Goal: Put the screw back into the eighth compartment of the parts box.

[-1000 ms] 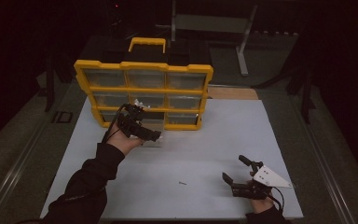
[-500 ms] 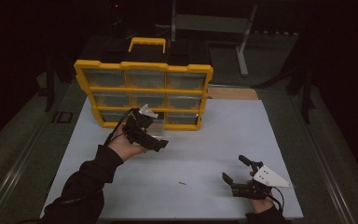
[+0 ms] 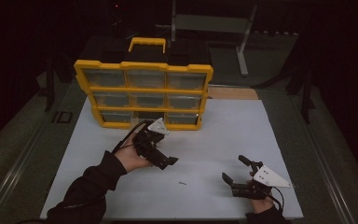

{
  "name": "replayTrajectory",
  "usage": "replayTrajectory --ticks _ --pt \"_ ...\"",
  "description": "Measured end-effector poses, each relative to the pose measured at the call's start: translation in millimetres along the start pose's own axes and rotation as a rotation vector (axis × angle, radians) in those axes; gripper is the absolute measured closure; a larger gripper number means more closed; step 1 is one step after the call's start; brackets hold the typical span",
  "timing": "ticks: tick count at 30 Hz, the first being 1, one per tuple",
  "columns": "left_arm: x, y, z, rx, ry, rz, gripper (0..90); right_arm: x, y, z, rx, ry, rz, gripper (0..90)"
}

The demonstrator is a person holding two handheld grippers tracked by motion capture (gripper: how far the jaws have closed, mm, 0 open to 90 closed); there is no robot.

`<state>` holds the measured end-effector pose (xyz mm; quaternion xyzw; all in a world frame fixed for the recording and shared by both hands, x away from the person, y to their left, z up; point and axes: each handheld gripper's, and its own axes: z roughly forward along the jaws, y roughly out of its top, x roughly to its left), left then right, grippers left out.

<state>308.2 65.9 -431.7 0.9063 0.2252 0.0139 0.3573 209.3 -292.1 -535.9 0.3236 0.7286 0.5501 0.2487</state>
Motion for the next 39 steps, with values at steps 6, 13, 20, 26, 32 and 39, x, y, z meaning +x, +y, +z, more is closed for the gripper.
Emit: replayTrajectory --ticks 6,13,20,26,32,39 --pt "-11.2 -0.6 8.0 0.000 -0.036 0.029 0.0 0.1 0.0 0.1 0.000 0.001 0.000 10.2" --pt "-23.6 -1.8 18.2 0.005 -0.092 0.079 0.0 -0.1 0.0 0.0 -0.002 0.001 -0.002 10.2" --pt "-33.3 -5.6 37.9 0.028 -0.163 0.115 0.6 -0.2 0.1 -0.1 -0.003 0.002 -0.003 10.2" --pt "-37.9 -10.4 50.5 0.041 -0.199 0.134 3.8 0.1 0.1 -0.2 -0.001 0.004 -0.001 10.2" --pt "-42.8 -18.1 66.6 0.089 -0.219 0.171 8.2 0.1 0.0 -0.1 0.000 0.004 0.001 10.1" --pt "-43.8 -27.4 77.0 0.125 -0.215 0.237 40.7 0.2 0.0 -0.1 0.000 0.004 0.001 10.2"
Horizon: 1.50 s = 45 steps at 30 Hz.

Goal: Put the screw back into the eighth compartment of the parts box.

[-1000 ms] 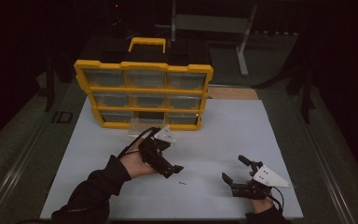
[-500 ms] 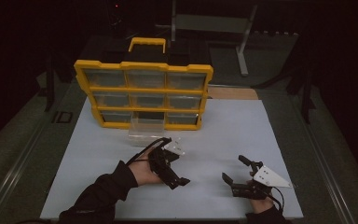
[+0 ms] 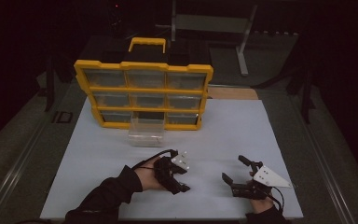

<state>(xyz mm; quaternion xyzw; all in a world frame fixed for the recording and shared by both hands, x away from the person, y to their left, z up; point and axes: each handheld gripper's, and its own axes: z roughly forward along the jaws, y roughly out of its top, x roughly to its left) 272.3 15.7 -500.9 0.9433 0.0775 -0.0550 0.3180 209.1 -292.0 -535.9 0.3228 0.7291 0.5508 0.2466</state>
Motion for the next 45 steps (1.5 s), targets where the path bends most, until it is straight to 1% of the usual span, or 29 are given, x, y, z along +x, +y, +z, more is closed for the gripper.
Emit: replayTrajectory --ticks 1,2,3,4,7,10,15,19,23,24,27,30,31,35,39,40,42,43,45 --pt "0.6 -0.7 1.1 0.000 -0.001 -0.003 40.7 0.0 0.0 0.0 0.000 0.000 0.000 10.2" --pt "1.6 -1.0 2.1 0.007 0.001 0.000 44.9 0.0 0.0 0.1 0.000 0.000 -0.001 10.2" --pt "2.4 -1.4 3.5 0.013 0.000 0.000 47.2 0.0 0.0 0.1 0.000 0.000 -0.001 10.2" --pt "3.1 -1.7 5.1 0.020 0.002 0.001 52.1 0.0 0.0 0.1 0.000 0.000 0.000 10.2" --pt "6.2 -2.7 12.0 0.046 0.007 0.000 56.4 -0.1 0.0 0.1 0.000 0.000 0.000 10.2" --pt "8.2 -3.2 15.3 0.057 0.011 -0.003 58.0 -0.1 0.0 0.1 0.000 0.000 0.000 10.2" --pt "11.6 -3.4 22.3 0.075 0.008 0.001 66.5 -0.1 0.0 -0.1 0.000 0.001 0.001 10.2" --pt "11.3 -3.6 28.6 0.100 0.006 0.016 72.3 -0.5 -0.3 0.2 0.000 0.002 0.002 10.2" --pt "11.7 -4.2 33.5 0.123 0.016 0.029 75.5 -0.4 -0.3 0.2 0.000 0.002 0.001 10.2" --pt "11.9 -4.7 34.7 0.135 0.016 0.035 75.8 -0.4 -0.3 0.2 0.000 0.002 0.001 10.2" --pt "11.8 -4.4 34.5 0.142 0.020 0.041 79.5 -0.3 -0.1 -0.1 0.000 0.002 0.002 10.2" --pt "11.7 -3.6 34.9 0.155 0.006 0.046 83.0 -0.5 -0.3 0.3 0.001 0.002 0.003 10.2" --pt "11.8 -3.5 35.0 0.156 0.003 0.046 85.7 -0.3 -0.2 0.2 0.001 0.002 0.001 10.2" --pt "13.4 -3.3 34.8 0.156 -0.009 0.032 86.7 -0.3 -0.2 0.0 0.000 0.002 0.002 10.2" --pt "13.1 -2.4 31.7 0.161 -0.004 0.032 87.2 -0.4 -0.3 0.2 0.000 0.002 0.002 10.2" --pt "13.4 -2.0 28.7 0.153 0.003 0.025 87.2 -0.5 -0.3 0.2 0.000 0.002 0.001 10.2" --pt "14.5 -1.1 23.7 0.141 0.004 0.016 87.2 -0.5 -0.4 0.3 0.002 0.001 0.002 10.2" --pt "14.5 -0.6 21.6 0.135 0.014 0.018 87.2 -0.5 -0.4 0.3 0.002 0.002 0.002 10.2" --pt "15.0 1.2 15.1 0.123 0.015 0.007 87.2 -0.5 -0.4 0.3 0.001 0.002 0.001 10.2"
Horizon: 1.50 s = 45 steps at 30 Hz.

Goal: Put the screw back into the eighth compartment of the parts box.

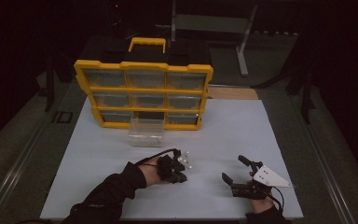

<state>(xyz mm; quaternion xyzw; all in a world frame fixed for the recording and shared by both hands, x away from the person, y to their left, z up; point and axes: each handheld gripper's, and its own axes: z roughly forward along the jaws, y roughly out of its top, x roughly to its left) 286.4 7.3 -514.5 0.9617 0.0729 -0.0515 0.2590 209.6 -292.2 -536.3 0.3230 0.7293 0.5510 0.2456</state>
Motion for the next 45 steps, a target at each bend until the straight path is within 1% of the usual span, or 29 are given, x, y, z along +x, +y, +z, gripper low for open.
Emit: replayTrajectory --ticks 1,2,3,6,8,9,10,16,17,19,21,22,23,24,25,26,28,29,30,31,32,35,38,39,40,41,43,44,45 --pt "0.3 0.9 -4.5 -0.009 0.017 0.000 87.2 0.1 0.0 0.0 0.001 0.000 0.000 10.2" --pt "0.7 1.3 -6.9 -0.016 0.014 -0.006 87.2 0.0 -0.1 0.1 0.001 0.000 0.002 10.2" --pt "1.1 2.3 -13.1 -0.031 0.023 -0.010 87.2 0.0 -0.1 0.1 0.001 -0.001 0.001 10.2" --pt "3.1 4.2 -23.4 -0.049 0.034 -0.019 87.2 0.0 0.0 0.0 0.000 0.000 0.000 10.2" --pt "5.4 5.7 -31.4 -0.069 0.044 -0.038 87.2 -0.1 -0.1 0.0 0.001 -0.001 0.000 10.2" --pt "6.9 6.3 -36.6 -0.088 0.059 -0.051 87.2 -0.1 0.0 0.0 0.001 -0.001 0.001 10.2" --pt "7.7 6.8 -39.6 -0.092 0.061 -0.054 87.2 0.0 0.0 0.0 0.001 -0.001 0.000 10.2" --pt "12.8 9.9 -64.0 -0.138 0.107 -0.072 87.2 -0.3 0.0 0.0 -0.001 -0.002 -0.003 10.2" --pt "14.0 10.3 -69.0 -0.149 0.122 -0.077 87.2 -0.2 0.0 0.0 -0.001 -0.002 -0.003 10.2" --pt "16.5 10.8 -77.1 -0.167 0.129 -0.083 87.3 0.0 0.0 0.0 0.000 0.000 -0.001 10.2" --pt "18.8 11.7 -84.6 -0.182 0.147 -0.096 87.2 0.0 -0.1 0.1 0.001 -0.001 0.000 10.2" --pt "19.9 12.0 -87.5 -0.186 0.154 -0.094 87.3 0.0 -0.1 0.1 0.001 -0.001 0.000 10.2" --pt "21.5 12.6 -91.7 -0.197 0.167 -0.107 87.2 0.0 0.0 0.1 0.001 -0.001 0.001 10.1" --pt "22.3 13.0 -93.9 -0.199 0.173 -0.108 87.2 0.1 0.0 0.1 0.000 -0.001 -0.001 10.2" --pt "23.9 13.6 -98.4 -0.211 0.192 -0.116 87.2 0.1 0.0 0.1 0.000 -0.001 -0.001 10.2" --pt "24.8 13.9 -100.3 -0.216 0.197 -0.123 87.2 0.0 -0.1 0.1 0.001 -0.001 0.000 10.2" --pt "26.3 14.4 -104.5 -0.223 0.225 -0.131 87.2 -0.1 -0.1 0.1 0.001 -0.002 0.000 10.2" --pt "27.9 14.7 -106.9 -0.234 0.236 -0.151 87.2 -0.1 -0.1 0.1 0.001 -0.002 0.000 10.2" --pt "28.7 14.7 -108.5 -0.237 0.248 -0.154 87.2 -0.1 -0.1 0.2 0.001 -0.002 0.000 10.2" --pt "30.7 14.7 -110.9 -0.245 0.267 -0.173 87.2 -0.1 -0.1 0.2 0.001 -0.002 0.000 10.2" --pt "31.7 14.5 -111.8 -0.251 0.270 -0.181 87.2 0.0 -0.1 0.2 0.001 -0.001 0.000 10.2" --pt "34.3 14.3 -114.8 -0.258 0.299 -0.210 87.2 0.0 -0.1 0.1 0.001 -0.002 0.000 10.2" --pt "35.9 13.4 -117.2 -0.268 0.331 -0.229 87.2 -0.1 -0.1 0.1 0.001 -0.002 0.000 10.2" --pt "37.4 12.6 -118.9 -0.271 0.348 -0.243 87.2 -0.1 -0.1 0.2 0.001 -0.002 0.000 10.1" --pt "38.4 12.1 -119.7 -0.276 0.355 -0.249 87.2 0.1 -0.1 0.2 0.002 -0.002 0.001 10.2" --pt "40.2 10.9 -121.4 -0.281 0.374 -0.264 87.2 0.1 0.0 0.2 0.001 -0.001 0.000 10.2" --pt "43.6 8.8 -124.1 -0.290 0.395 -0.293 87.2 0.1 -0.1 0.2 0.001 -0.001 0.000 10.2" --pt "44.2 8.3 -124.5 -0.289 0.404 -0.297 87.2 0.0 -0.1 0.2 0.001 -0.002 0.000 10.2" --pt "45.4 7.5 -125.4 -0.289 0.418 -0.312 87.2 0.0 -0.1 0.2 0.002 -0.002 0.001 10.2"
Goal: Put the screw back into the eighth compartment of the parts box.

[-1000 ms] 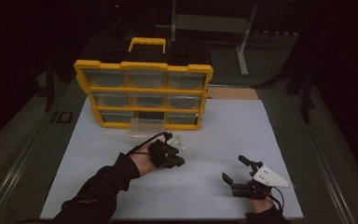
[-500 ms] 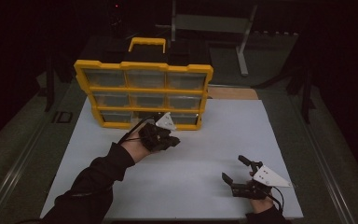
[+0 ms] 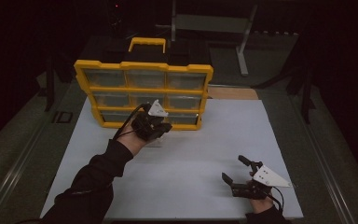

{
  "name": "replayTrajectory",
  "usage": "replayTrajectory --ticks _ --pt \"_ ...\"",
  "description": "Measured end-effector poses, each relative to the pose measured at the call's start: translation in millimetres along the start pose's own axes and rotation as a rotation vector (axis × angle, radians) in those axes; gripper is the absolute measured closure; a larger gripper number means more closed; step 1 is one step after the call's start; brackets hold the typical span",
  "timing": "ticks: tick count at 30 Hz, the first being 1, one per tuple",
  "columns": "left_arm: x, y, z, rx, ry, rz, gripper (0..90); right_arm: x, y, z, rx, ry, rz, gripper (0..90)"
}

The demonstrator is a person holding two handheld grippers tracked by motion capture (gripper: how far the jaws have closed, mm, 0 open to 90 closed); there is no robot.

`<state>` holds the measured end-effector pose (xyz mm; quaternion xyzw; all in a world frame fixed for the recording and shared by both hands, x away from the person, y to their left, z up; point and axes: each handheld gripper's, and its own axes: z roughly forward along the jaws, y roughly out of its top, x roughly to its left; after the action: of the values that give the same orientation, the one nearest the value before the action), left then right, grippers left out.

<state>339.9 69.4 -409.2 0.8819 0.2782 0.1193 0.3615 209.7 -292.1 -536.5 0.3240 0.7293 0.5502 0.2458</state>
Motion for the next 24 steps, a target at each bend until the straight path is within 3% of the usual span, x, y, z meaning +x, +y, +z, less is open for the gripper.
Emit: replayTrajectory --ticks 7,12,15,18,24 --pt "10.4 -0.3 -2.4 0.008 0.081 -0.064 87.2 0.2 0.0 0.2 0.000 0.002 0.000 10.2" --pt "17.1 -3.1 -4.5 -0.007 0.150 -0.135 87.2 0.0 -0.2 0.4 0.000 0.002 0.001 10.2" --pt "18.9 -4.9 -5.3 -0.015 0.175 -0.157 87.1 0.2 -0.2 0.5 0.001 0.002 0.000 10.2" --pt "20.5 -8.0 -3.9 -0.031 0.198 -0.204 87.1 0.3 -0.1 0.5 0.001 0.002 0.002 10.2" --pt "28.0 -17.1 4.5 0.009 0.221 -0.309 87.0 0.3 -0.2 0.5 0.001 0.002 0.001 10.2"
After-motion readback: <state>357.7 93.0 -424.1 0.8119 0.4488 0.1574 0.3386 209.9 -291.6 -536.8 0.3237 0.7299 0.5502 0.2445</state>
